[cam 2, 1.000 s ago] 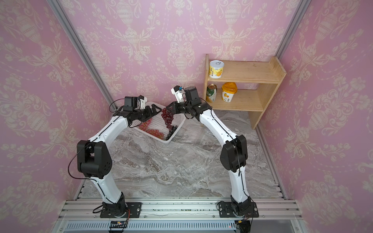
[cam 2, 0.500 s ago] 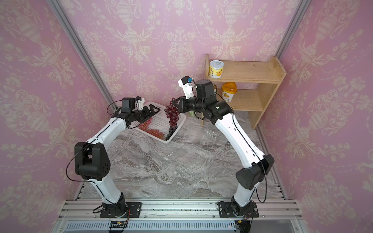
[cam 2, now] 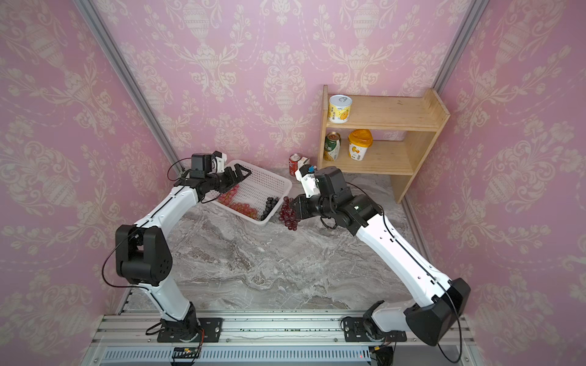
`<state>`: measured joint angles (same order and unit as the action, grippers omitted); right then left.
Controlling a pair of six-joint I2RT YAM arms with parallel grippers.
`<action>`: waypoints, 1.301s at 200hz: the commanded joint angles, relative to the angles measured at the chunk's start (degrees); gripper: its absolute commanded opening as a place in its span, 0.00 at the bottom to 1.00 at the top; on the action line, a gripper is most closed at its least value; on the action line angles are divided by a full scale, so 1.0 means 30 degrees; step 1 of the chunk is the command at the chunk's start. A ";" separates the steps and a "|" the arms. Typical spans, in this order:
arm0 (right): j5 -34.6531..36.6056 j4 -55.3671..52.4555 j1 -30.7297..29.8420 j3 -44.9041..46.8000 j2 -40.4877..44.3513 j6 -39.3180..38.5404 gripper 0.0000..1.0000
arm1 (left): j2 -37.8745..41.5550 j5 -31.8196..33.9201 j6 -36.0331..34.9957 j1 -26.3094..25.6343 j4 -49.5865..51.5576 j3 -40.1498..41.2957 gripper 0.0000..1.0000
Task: Pack grapes into containers
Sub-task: Place the grape into the packing box.
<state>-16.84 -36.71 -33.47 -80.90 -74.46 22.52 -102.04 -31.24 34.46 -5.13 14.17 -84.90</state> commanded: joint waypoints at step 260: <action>0.1013 0.4166 -0.1302 1.2316 0.1390 0.4916 0.00 | 0.0367 -0.0044 -0.0252 -0.0416 0.0023 0.0440 0.99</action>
<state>-15.97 -25.52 -36.93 -44.60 -68.29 35.48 -102.00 -31.20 34.41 -5.87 14.20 -84.05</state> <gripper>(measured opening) 0.040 0.992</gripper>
